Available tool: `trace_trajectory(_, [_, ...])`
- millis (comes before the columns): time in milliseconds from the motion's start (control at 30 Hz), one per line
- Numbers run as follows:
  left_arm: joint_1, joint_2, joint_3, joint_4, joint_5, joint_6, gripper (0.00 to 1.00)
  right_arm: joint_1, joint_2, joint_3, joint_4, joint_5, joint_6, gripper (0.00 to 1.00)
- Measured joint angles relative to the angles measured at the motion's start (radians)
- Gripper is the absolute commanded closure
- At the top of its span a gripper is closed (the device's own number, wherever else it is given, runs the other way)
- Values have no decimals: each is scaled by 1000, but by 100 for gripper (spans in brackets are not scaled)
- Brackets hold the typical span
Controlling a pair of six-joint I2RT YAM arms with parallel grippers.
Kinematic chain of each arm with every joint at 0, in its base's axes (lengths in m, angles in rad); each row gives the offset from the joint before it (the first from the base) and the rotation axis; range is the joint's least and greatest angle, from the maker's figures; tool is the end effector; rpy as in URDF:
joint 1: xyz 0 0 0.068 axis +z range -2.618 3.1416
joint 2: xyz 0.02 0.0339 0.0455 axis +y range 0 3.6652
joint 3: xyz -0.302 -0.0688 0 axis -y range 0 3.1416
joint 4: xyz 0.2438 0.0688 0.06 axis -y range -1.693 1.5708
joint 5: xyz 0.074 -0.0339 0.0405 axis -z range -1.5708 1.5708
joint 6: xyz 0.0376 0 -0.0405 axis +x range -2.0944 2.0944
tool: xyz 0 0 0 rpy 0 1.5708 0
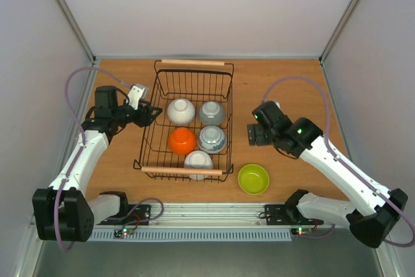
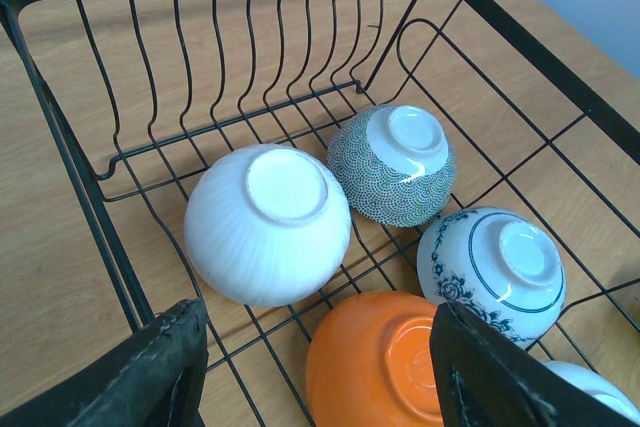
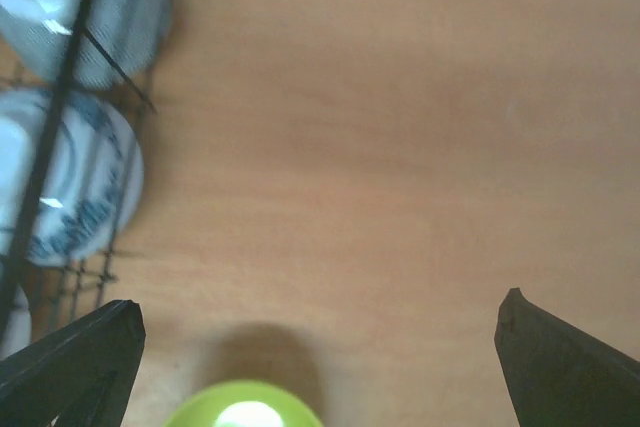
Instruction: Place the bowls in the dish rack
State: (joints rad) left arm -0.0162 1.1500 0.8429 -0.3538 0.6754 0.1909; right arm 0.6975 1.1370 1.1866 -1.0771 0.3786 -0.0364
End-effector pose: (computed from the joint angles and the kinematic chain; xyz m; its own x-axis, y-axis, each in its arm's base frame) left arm 0.2283 -0.0272 0.3092 -0.5066 0.1563 -0.8479 0.6134 0.7564 -0.2270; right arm 0.1545 0.1113 0.3663 -0.6393 -0.5798 -0.5051 -0.4739 0.8143 -0.3350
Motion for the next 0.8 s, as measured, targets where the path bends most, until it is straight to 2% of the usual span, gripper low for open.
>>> trace_trajectory(100, [0, 0, 0, 0, 0, 0, 38, -19, -77, -148, -3, -48, 73, 11])
trace_trajectory(267, [0, 0, 0, 0, 1, 0, 38, -19, -129, -414, 52, -174, 203, 14])
trace_trajectory(400, [0, 0, 0, 0, 1, 0, 38, -19, -192, -553, 77, -232, 286, 19])
trace_trajectory(500, [0, 0, 0, 0, 2, 0, 38, -19, -229, -599, 92, -253, 332, 33])
trace_trajectory(667, [0, 0, 0, 0, 2, 0, 38, -19, -238, -660, 149, -293, 383, 65])
trace_trajectory(800, [0, 0, 0, 0, 2, 0, 38, -19, -214, -677, 169, -304, 395, 79])
